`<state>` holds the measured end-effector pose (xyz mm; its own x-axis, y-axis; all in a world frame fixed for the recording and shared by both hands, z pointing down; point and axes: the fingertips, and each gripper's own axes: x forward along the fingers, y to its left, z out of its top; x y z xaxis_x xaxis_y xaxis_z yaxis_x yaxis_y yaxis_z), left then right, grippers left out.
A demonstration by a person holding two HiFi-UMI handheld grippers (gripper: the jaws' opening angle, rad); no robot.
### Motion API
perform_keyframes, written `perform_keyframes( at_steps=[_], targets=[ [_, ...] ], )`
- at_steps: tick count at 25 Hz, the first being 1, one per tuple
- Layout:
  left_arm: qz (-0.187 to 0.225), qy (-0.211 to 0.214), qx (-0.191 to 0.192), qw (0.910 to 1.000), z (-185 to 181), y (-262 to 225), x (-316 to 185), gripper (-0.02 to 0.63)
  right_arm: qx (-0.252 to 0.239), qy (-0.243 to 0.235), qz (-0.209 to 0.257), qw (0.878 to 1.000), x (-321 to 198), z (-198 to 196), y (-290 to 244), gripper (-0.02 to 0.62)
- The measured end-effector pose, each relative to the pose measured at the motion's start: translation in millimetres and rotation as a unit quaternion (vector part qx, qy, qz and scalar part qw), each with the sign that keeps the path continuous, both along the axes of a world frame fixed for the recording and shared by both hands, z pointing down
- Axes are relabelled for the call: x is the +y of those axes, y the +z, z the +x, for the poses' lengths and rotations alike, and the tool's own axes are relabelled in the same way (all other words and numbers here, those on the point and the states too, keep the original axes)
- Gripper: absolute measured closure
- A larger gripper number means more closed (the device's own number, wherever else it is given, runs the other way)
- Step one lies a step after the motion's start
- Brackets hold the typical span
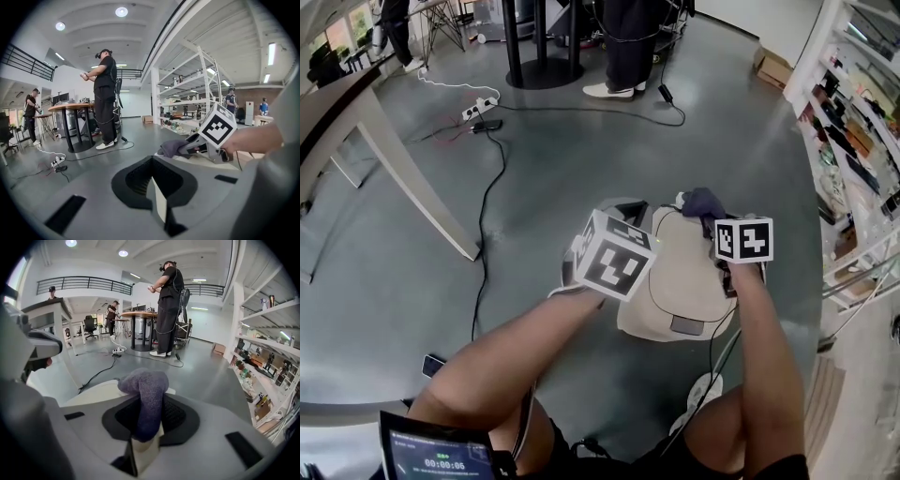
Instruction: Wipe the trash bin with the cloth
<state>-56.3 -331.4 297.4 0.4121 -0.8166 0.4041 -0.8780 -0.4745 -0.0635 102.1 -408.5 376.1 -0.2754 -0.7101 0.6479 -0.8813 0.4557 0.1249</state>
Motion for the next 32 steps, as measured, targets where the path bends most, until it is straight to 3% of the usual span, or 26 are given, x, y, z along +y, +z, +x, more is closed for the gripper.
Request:
perform_keyframes(
  at_steps=[6, 21, 26, 32],
  targets=[
    [-0.003, -0.004, 0.018, 0.9998, 7, -3, -7, 0.609, 0.013, 0.015, -0.007, 1.000, 5, 32, 3, 0.506],
    [-0.017, 0.025, 0.012, 0.9995, 39, 10, -10, 0.609, 0.021, 0.054, -0.014, 0.998, 18, 87, -2, 0.506],
    [-0.019, 0.023, 0.010, 0.9995, 33, 14, -9, 0.609, 0.009, 0.044, 0.014, 0.999, 23, 71, -24, 0.506],
    [-0.019, 0.018, 0.007, 0.9996, 17, 13, 5, 0.609, -0.031, 0.001, 0.017, 0.999, 35, 17, -38, 0.506]
  ],
)
